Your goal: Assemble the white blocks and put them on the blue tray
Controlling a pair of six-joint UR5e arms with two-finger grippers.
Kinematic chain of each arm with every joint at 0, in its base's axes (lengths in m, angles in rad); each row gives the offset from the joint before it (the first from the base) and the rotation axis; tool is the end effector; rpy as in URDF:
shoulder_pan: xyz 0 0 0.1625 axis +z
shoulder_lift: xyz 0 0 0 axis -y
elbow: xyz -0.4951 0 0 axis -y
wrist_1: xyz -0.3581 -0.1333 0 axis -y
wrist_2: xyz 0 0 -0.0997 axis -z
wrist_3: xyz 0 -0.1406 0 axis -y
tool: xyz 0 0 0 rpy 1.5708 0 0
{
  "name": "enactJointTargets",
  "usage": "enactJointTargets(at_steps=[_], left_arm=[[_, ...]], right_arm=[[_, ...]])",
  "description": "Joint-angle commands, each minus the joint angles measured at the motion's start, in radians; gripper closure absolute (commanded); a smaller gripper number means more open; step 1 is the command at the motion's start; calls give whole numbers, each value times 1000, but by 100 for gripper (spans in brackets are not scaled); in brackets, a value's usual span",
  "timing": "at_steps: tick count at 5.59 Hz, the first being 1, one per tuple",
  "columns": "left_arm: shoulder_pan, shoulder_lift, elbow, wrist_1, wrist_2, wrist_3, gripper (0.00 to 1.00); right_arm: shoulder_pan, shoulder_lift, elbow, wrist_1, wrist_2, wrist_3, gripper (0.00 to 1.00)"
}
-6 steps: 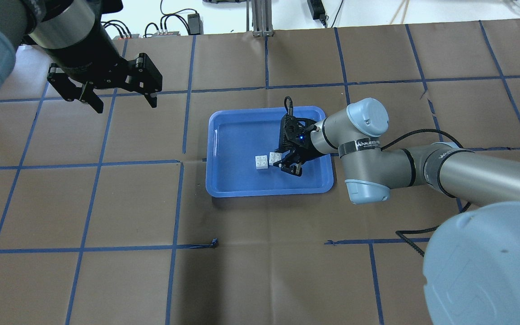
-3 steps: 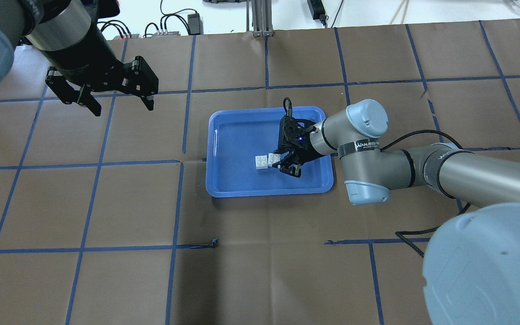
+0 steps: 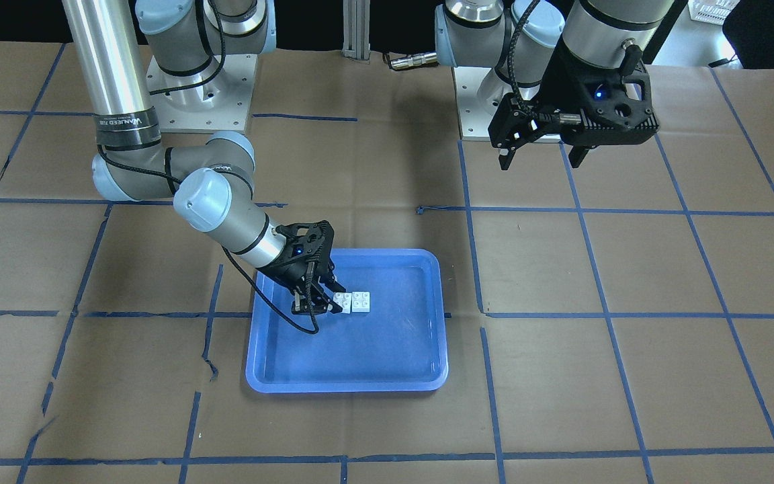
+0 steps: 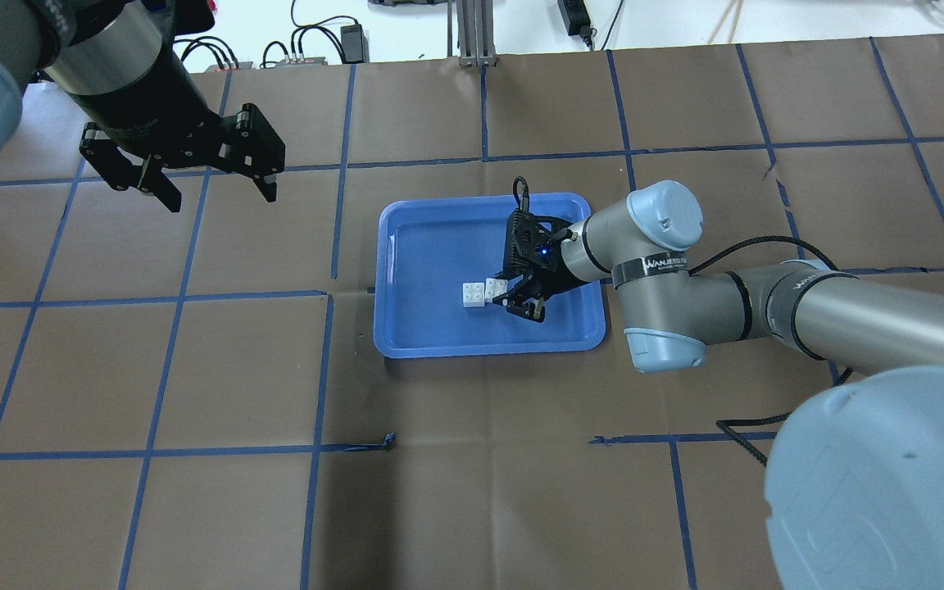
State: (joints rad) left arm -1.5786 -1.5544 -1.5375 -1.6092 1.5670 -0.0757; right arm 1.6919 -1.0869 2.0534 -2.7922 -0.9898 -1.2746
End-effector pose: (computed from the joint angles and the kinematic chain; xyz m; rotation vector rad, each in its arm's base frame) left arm -0.1373 -0.4498 0.5359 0.1065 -3.1355 0.0175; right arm 0.2766 -0.5304 0.2175 -1.8126 2.0005 -0.7295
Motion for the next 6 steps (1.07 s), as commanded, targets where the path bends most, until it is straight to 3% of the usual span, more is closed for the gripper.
enactJointTargets(at_steps=[1, 6], left_arm=[[0, 1, -1, 0, 1, 4, 1], [3, 10, -6, -1, -5, 31, 1]], right_arm=[[0, 2, -1, 0, 0, 3, 80], [3, 1, -1, 5, 2, -8, 80]])
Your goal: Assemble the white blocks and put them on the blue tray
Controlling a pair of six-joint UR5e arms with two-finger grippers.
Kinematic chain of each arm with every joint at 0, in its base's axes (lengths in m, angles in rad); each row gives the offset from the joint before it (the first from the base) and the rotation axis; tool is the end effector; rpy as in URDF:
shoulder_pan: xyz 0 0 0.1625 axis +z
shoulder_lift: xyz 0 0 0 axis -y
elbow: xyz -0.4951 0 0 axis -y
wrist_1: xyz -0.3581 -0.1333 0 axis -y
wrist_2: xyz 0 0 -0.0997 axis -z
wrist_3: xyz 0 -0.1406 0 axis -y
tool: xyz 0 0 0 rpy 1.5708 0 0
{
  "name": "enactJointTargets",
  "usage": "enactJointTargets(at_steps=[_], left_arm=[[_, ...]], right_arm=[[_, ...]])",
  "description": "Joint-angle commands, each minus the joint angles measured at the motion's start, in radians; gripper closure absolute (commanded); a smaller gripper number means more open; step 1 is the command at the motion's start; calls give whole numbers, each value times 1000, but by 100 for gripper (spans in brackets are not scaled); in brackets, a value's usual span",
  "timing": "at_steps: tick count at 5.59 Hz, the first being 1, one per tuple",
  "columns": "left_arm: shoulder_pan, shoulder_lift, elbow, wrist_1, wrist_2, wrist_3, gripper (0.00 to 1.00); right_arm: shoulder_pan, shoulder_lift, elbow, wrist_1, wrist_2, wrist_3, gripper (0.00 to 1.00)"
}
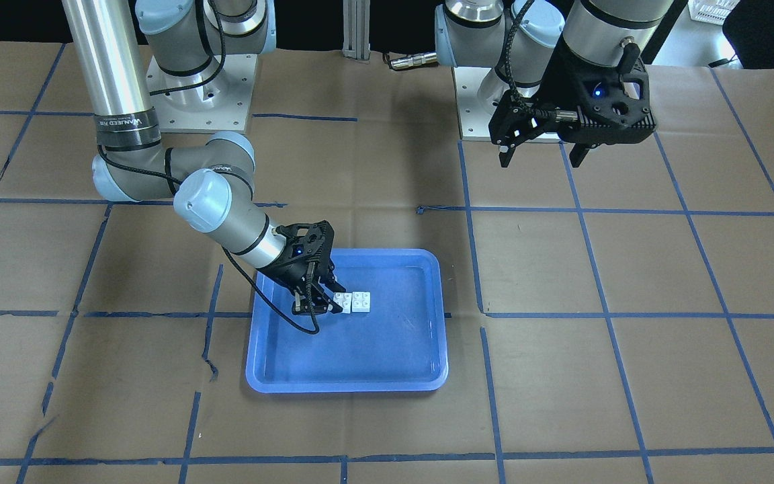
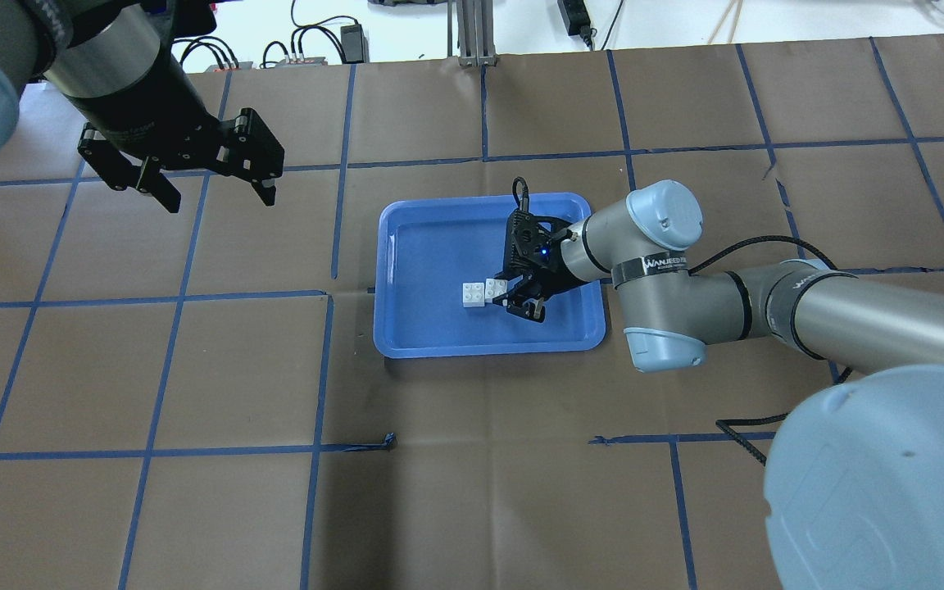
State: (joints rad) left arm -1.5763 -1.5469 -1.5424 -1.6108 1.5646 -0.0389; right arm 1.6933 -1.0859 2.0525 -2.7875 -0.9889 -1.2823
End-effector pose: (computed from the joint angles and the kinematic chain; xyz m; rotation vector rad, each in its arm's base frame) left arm -0.1366 -0.4465 0.5368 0.0523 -3.1346 0.0190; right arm 0.2774 -0.5300 0.2167 -1.8197 1.9928 -0.7261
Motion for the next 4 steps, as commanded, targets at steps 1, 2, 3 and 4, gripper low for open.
enactJointTargets(at_steps=[1, 2, 3, 4], left_arm=[[-2, 4, -1, 2, 3, -9, 1], [-1, 4, -1, 2, 3, -10, 1], [-1, 5, -1, 2, 3, -10, 1], [-2, 4, 1, 2, 2, -10, 1]], right_arm=[[2, 0, 0, 0, -1, 0, 80], [2, 1, 0, 0, 1, 1, 80], [2, 1, 0, 0, 1, 0, 80], [2, 1, 0, 0, 1, 1, 74]])
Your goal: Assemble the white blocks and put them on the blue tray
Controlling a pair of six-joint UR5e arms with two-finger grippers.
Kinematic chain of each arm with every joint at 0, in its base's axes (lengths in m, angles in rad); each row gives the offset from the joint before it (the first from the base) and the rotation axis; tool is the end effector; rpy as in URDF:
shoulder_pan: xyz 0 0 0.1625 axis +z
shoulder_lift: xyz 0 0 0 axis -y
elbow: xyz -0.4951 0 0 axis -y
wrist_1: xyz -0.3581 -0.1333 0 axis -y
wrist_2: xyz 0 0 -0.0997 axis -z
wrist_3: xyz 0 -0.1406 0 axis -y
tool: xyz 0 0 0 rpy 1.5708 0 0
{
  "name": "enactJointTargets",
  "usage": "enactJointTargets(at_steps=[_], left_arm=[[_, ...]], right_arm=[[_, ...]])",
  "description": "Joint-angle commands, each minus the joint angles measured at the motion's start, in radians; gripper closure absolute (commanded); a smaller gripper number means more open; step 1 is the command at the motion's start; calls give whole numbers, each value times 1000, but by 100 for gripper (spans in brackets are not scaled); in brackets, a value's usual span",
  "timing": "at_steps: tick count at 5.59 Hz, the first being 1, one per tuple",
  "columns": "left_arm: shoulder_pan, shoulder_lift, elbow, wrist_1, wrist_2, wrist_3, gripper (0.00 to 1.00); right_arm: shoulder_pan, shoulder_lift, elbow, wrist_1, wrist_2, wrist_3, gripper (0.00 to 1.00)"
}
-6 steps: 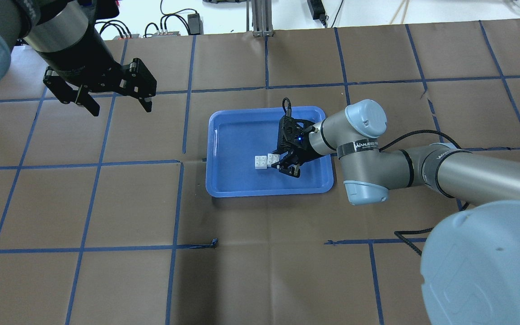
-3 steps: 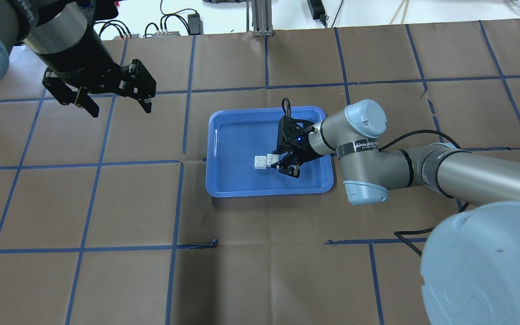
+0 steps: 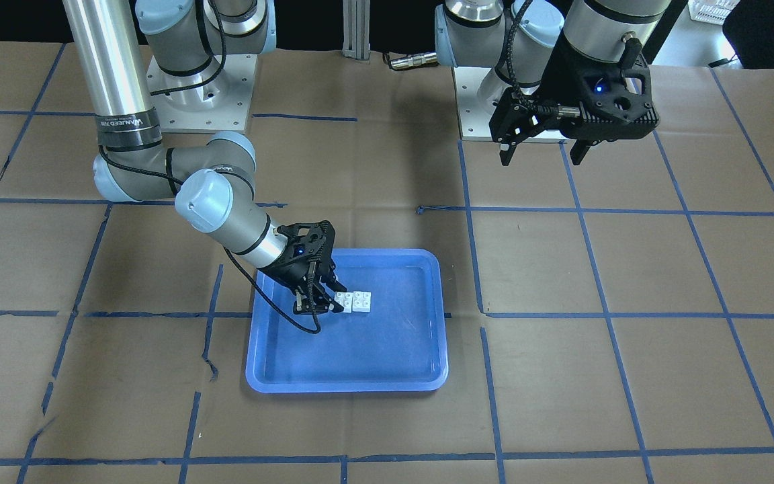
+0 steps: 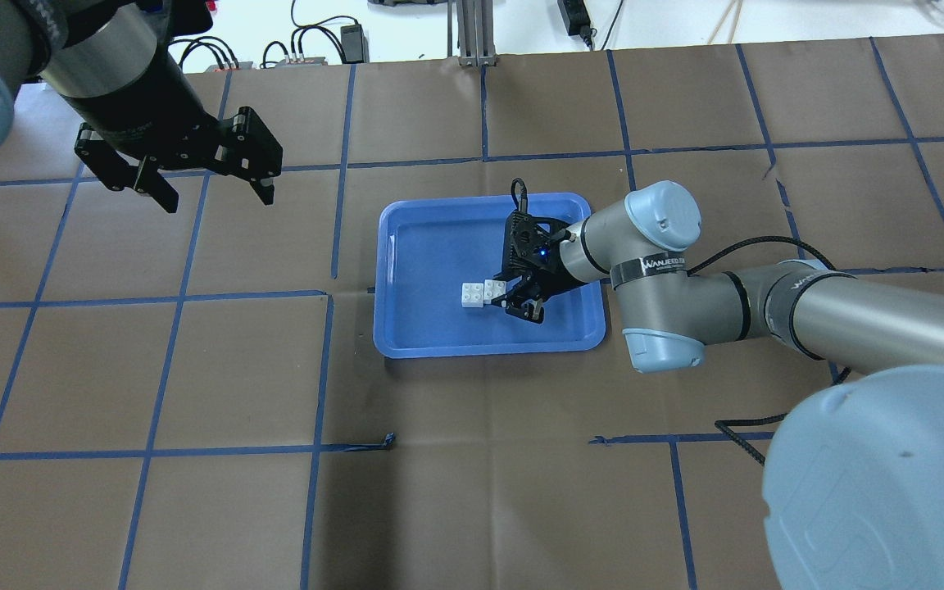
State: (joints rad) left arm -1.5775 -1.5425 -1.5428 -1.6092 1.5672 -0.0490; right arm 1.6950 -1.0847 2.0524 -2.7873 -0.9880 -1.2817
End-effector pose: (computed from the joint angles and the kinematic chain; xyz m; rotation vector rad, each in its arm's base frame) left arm -0.1368 -0.4448 0.5388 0.0663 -3.1367 0.0279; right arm 0.2784 -0.5295 0.2161 -1.8194 1.9908 -0.7243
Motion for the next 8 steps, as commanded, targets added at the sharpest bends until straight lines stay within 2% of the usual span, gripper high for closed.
enactJointTargets(at_steps=[1, 3, 6, 7, 8], left_arm=[[-1, 1, 1, 0, -1, 1, 1], [1, -1, 3, 0, 1, 14, 1], [1, -1, 1, 0, 1, 14, 1], [1, -1, 1, 0, 1, 14, 1], [1, 1, 1, -2, 1, 15, 1]], right_arm=[[0, 0, 0, 0, 0, 1, 65], [0, 0, 0, 0, 0, 2, 56], [0, 0, 0, -2, 0, 4, 49], [0, 0, 0, -3, 0, 4, 41], [0, -3, -2, 0, -1, 11, 1]])
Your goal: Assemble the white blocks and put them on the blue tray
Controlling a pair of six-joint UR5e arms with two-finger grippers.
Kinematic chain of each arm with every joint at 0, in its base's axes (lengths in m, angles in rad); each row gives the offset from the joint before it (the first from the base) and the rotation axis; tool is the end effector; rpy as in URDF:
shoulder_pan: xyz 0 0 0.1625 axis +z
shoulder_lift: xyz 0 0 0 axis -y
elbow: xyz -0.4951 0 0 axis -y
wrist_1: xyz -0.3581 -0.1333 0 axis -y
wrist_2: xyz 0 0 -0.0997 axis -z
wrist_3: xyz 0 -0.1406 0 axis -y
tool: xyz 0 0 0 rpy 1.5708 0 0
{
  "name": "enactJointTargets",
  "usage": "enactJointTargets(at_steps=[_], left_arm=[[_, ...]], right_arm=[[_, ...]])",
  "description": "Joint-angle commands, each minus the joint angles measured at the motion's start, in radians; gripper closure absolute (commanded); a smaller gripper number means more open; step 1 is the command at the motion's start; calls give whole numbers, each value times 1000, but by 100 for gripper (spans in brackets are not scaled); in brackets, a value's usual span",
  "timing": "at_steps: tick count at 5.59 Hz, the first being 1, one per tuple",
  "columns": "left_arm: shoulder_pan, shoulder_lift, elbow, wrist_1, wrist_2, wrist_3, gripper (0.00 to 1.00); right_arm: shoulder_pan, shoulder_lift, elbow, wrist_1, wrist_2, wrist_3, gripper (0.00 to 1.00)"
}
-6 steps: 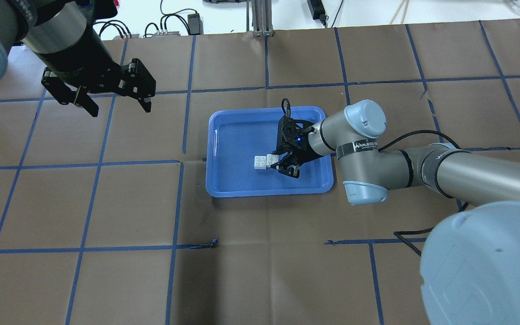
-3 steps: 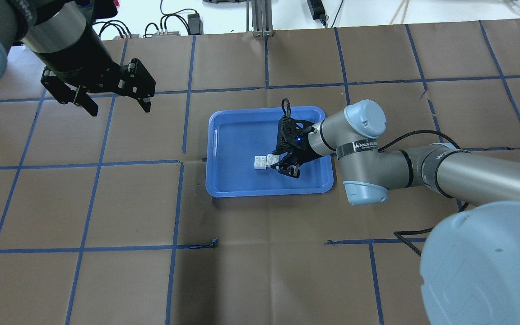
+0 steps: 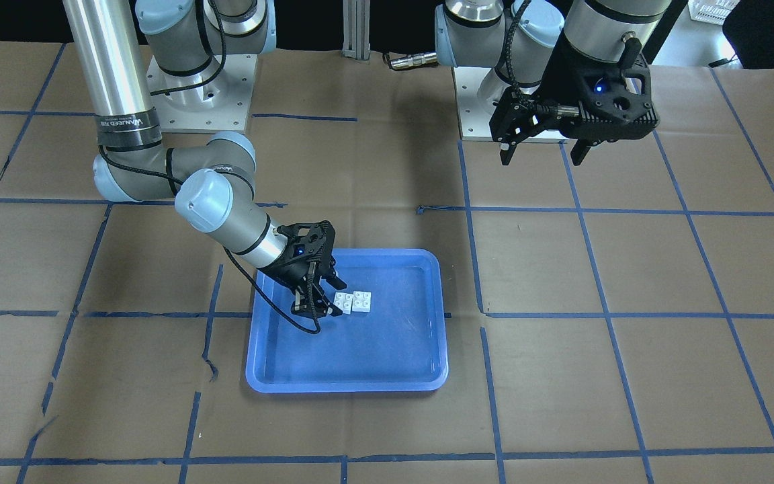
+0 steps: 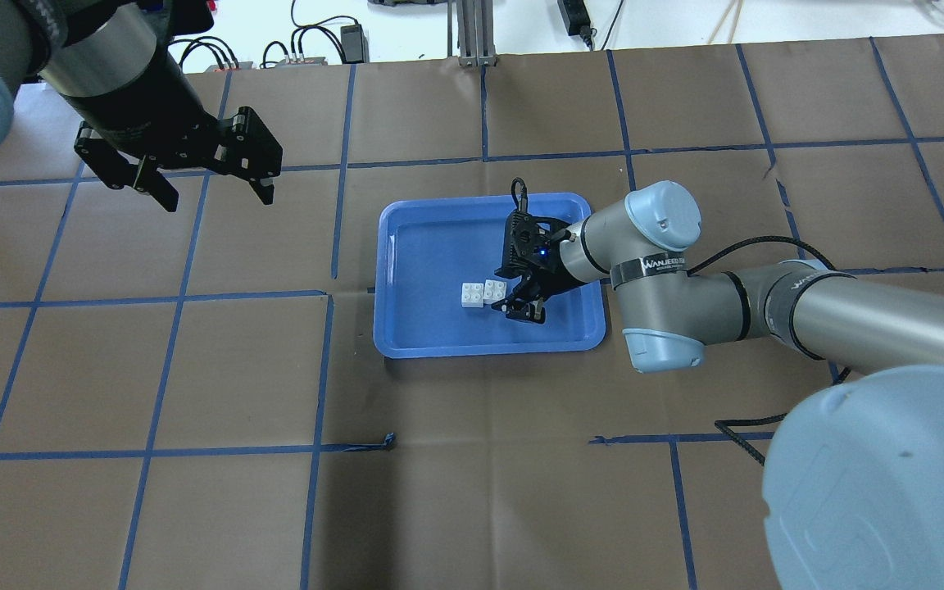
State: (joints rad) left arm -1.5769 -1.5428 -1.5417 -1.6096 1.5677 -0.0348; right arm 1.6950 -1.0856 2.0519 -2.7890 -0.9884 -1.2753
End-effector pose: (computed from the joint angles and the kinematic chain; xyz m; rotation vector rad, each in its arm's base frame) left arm -0.1365 -0.4451 0.5391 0.0450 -3.1377 0.0286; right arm 0.2784 -0.5298 0.2170 -1.8139 1.9958 -0.7259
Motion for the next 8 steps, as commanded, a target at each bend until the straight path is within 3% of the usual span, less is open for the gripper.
enactJointTargets(at_steps=[1, 2, 3, 4, 5, 6, 8], left_arm=[[0, 1, 0, 0, 0, 1, 1], [0, 1, 0, -1, 0, 1, 1], [0, 1, 0, 0, 0, 1, 1], [2, 1, 0, -1, 2, 1, 1], [2, 1, 2, 0, 0, 1, 1], [2, 1, 3, -1, 2, 1, 1], [2, 3, 3, 0, 3, 1, 1]], right_arm=[[-5, -19, -36, 25, -12, 40, 0], [-8, -81, -88, 171, -19, 133, 0], [-17, -199, -175, 495, -98, 184, 0], [-21, -261, -276, 742, -218, 396, 0], [-25, -269, -355, 822, -325, 685, 0], [-29, -295, -410, 901, -469, 849, 0], [-137, -388, -537, 1250, -516, 1160, 0]])
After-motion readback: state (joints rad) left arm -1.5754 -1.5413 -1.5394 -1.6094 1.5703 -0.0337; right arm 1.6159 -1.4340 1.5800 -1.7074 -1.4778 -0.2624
